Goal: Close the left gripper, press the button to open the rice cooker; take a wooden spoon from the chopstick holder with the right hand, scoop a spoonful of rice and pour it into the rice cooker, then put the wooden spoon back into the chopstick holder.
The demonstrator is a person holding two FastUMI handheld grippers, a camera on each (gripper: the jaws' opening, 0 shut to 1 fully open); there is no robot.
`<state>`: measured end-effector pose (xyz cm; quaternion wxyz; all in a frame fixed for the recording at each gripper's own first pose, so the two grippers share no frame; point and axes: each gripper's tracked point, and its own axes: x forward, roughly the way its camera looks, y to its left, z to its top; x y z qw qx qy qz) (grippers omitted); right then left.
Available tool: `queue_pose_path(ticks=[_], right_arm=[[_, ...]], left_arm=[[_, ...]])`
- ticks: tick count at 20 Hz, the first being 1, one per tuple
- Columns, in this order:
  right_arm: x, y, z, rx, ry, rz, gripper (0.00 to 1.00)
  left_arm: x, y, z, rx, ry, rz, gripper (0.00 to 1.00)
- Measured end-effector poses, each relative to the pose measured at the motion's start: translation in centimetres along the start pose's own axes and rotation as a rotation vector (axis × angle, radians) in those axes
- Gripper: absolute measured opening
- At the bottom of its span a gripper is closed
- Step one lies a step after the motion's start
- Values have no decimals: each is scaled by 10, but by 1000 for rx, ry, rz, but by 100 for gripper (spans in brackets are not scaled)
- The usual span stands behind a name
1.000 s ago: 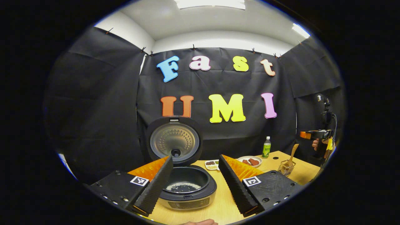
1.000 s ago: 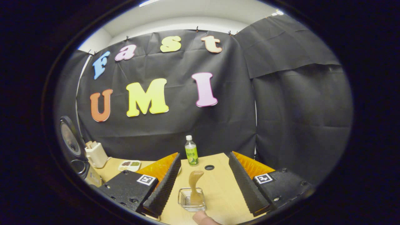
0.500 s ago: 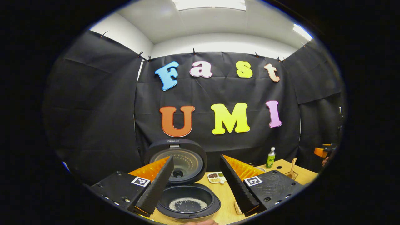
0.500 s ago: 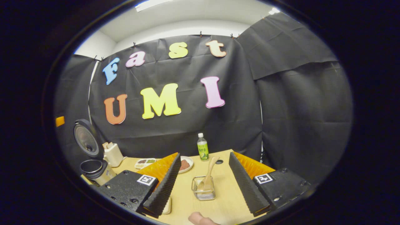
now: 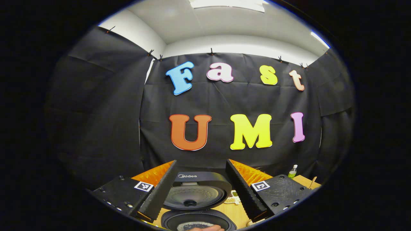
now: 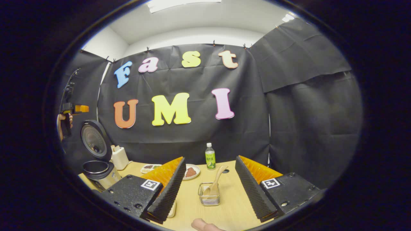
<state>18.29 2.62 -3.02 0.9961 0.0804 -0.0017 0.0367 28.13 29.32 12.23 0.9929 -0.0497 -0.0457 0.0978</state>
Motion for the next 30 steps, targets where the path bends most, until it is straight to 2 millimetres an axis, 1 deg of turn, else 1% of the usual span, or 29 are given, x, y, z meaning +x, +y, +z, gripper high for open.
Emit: queue_pose_path(ticks=[3, 4, 5, 7, 8, 9, 10, 11, 12, 13, 14, 15, 16, 19, 20, 24, 25, 27, 30], right_arm=[[-6, 15, 1, 8, -16, 47, 99], [-8, 19, 0, 12, -16, 60, 99], [-9, 19, 1, 29, -26, 55, 99], [-10, 15, 11, 67, -61, 40, 100], [-14, 17, 12, 80, -71, 42, 100], [-17, 18, 14, 85, -77, 44, 99], [-20, 17, 16, 88, -81, 41, 99], [-22, 15, 17, 85, -83, 36, 99], [-26, 14, 18, 83, -86, 30, 99], [-30, 14, 19, 81, -85, 29, 99], [-34, 14, 17, 82, -77, 28, 99], [-38, 16, 15, 87, -64, 30, 89], [-41, 18, 12, 93, -50, 35, 88], [-52, 27, 4, 111, -13, 64, 89], [-56, 29, -1, 107, 2, 69, 100], [-80, 35, -7, 63, 25, 85, 100], [-85, 36, -6, 58, 22, 88, 100], [-96, 36, -8, 53, 20, 87, 99], [-110, 36, -11, 45, 17, 82, 99]], left_arm=[[38, 18, 5, -22, -19, 21, 95], [49, 25, 1, -17, -8, 31, 94], [59, 33, -7, -6, 14, 52, 95], [71, 50, -16, 8, 42, 93, 95], [74, 52, -19, -2, 58, 94, 95], [78, 52, -27, -12, 83, 83, 94], [82, 53, -41, -17, 128, 81, 94], [81, 54, -53, -25, 177, 88, 94], [79, 53, -45, -47, 152, 78, 84], [74, 48, -49, -66, 184, 61, 100], [69, 48, -48, -69, 189, 67, 95], [62, 45, -51, -64, 196, 68, 97], [54, 45, -53, -55, 203, 71, 96], [37, 41, -54, -40, 207, 80, 97], [31, 40, -56, -39, 213, 81, 97], [8, 34, -63, -60, 231, 75, 97], [3, 34, -64, -61, 223, 79, 100], [-11, 30, -70, -35, 213, 86, 97], [-35, 19, -84, -23, 220, 66, 96]])
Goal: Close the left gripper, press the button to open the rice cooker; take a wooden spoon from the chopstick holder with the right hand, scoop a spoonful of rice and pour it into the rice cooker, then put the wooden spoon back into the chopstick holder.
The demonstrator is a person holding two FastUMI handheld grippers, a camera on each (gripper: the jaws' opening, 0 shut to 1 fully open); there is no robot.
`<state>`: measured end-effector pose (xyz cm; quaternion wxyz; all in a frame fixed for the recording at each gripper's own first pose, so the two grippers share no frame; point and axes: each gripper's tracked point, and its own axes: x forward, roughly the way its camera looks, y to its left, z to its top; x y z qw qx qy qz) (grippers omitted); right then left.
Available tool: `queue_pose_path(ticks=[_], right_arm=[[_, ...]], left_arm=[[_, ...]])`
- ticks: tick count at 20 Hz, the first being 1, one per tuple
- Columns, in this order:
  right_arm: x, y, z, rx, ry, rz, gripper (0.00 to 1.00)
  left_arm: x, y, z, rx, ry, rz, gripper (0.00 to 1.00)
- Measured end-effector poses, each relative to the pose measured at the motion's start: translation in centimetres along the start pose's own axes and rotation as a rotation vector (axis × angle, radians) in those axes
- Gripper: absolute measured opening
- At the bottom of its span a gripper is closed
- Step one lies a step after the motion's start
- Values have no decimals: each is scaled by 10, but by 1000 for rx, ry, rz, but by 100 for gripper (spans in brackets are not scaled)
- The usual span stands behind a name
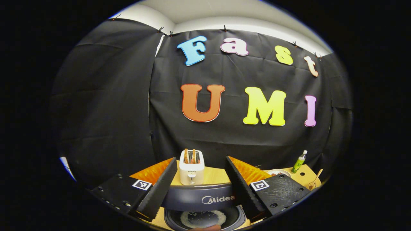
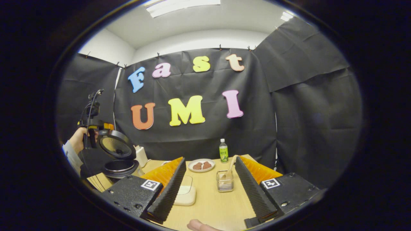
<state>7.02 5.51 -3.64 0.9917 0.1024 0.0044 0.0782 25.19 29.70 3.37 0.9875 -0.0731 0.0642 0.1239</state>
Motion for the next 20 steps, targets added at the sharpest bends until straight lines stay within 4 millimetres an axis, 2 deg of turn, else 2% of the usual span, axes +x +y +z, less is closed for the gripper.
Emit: queue_pose_path(ticks=[3, 4, 5, 7, 8, 9, 14, 20], right_arm=[[-12, 5, -3, 8, 2, 15, 100], [-16, 6, -4, 11, 4, 17, 99], [-19, 5, -5, 14, 3, 16, 99], [-24, 5, -4, 15, -7, 11, 99], [-27, 5, -5, 8, -11, 9, 99], [-28, 6, -6, 1, -15, 7, 99], [-32, 17, -16, -22, 7, 31, 99], [-29, 17, -19, -24, 14, 28, 99]], left_arm=[[-19, -4, -22, 8, -1, -6, 96], [-25, -5, -29, 13, -1, -6, 100], [-30, -6, -38, 18, -1, -10, 96], [-41, -10, -59, 23, 13, -17, 96], [-46, -12, -68, 27, 16, -19, 100], [-50, -12, -77, 33, 21, -23, 96], [-62, -14, -115, 35, 51, -26, 96], [-69, -16, -153, 82, 79, -39, 97]])
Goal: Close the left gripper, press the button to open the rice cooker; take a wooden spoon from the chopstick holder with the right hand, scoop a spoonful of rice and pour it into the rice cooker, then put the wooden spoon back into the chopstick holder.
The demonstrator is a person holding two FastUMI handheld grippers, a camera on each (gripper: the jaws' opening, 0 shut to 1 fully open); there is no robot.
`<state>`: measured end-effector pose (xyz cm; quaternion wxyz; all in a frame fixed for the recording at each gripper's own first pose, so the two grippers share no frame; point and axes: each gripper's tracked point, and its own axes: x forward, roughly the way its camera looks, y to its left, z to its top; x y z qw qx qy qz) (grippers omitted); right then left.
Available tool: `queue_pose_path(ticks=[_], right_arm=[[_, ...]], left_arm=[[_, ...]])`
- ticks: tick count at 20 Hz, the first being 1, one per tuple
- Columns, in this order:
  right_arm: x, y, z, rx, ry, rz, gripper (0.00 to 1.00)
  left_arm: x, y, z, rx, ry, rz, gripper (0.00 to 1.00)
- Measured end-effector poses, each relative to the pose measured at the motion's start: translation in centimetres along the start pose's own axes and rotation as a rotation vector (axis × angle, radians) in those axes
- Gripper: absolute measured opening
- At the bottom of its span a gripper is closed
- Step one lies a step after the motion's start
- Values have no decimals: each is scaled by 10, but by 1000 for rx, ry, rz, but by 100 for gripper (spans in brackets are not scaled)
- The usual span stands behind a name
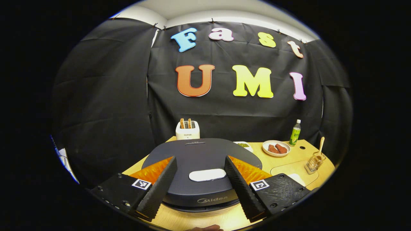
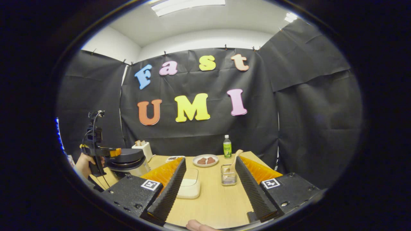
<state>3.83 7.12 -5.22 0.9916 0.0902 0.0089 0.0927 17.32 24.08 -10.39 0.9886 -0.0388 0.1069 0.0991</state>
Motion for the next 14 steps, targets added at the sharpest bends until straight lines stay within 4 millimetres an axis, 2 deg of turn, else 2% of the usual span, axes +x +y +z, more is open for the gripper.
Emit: queue_pose_path(ticks=[2, 4, 6, 13, 14], right_arm=[[-1, 4, -1, 6, 1, 8, 99], [-2, 7, -4, 1, 3, 15, 99], [-2, 8, -4, -15, 4, 21, 99], [2, -8, -4, -7, 4, -21, 99], [3, -8, -4, -8, 5, -21, 100]], left_arm=[[-1, 0, -17, -2, 19, -14, 97], [-3, 1, -11, 7, -59, -5, 100], [-3, 3, -13, 16, -118, 0, 98], [-6, 4, -13, -6, -224, 68, 98], [-5, 4, -17, -6, -233, 72, 100]])
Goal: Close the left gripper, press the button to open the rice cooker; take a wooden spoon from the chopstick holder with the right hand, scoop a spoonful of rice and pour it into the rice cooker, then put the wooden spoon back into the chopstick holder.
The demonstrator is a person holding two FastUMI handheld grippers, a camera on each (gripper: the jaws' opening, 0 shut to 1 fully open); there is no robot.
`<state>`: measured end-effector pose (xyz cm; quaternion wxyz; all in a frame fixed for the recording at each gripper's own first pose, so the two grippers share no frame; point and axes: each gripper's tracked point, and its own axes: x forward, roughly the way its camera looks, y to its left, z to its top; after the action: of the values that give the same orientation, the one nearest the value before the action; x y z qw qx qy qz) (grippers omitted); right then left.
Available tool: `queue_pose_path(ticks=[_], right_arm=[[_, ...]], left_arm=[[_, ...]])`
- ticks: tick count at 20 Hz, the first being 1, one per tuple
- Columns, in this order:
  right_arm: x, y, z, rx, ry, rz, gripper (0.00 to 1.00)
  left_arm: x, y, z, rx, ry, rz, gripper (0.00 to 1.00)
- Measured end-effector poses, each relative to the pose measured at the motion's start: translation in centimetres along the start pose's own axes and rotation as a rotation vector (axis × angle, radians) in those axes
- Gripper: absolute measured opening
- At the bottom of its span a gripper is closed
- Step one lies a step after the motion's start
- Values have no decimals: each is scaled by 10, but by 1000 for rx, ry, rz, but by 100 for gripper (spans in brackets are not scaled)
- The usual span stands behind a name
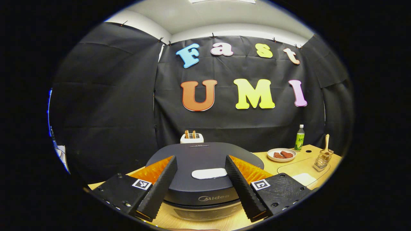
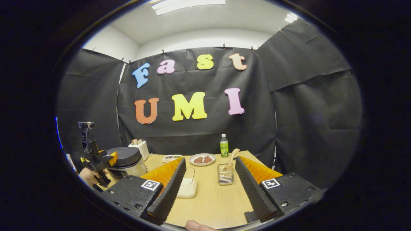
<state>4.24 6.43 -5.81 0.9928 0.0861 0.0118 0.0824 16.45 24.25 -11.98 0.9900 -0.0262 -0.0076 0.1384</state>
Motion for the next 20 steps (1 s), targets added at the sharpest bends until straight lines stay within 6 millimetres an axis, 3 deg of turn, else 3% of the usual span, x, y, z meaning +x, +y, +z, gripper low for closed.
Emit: queue_pose_path(ticks=[6, 10, 13, 14, 15, 20], right_arm=[[0, 6, -3, -15, 11, 21, 99], [2, 8, -2, -14, 16, 24, 99], [2, 9, -2, -18, 15, 25, 99], [1, 10, -1, -19, 13, 27, 99], [0, 10, 0, -21, 11, 28, 99], [-7, 14, 7, -42, -6, 32, 99]], left_arm=[[-9, -3, 2, 23, -95, -20, 98], [-17, -11, -1, 17, -3, -62, 97], [-34, -12, 12, 46, 44, -37, 95], [-42, -14, 19, 67, 43, -30, 84], [-50, -19, 25, 82, 47, -34, 95], [-95, -51, 55, 71, 42, -86, 95]])
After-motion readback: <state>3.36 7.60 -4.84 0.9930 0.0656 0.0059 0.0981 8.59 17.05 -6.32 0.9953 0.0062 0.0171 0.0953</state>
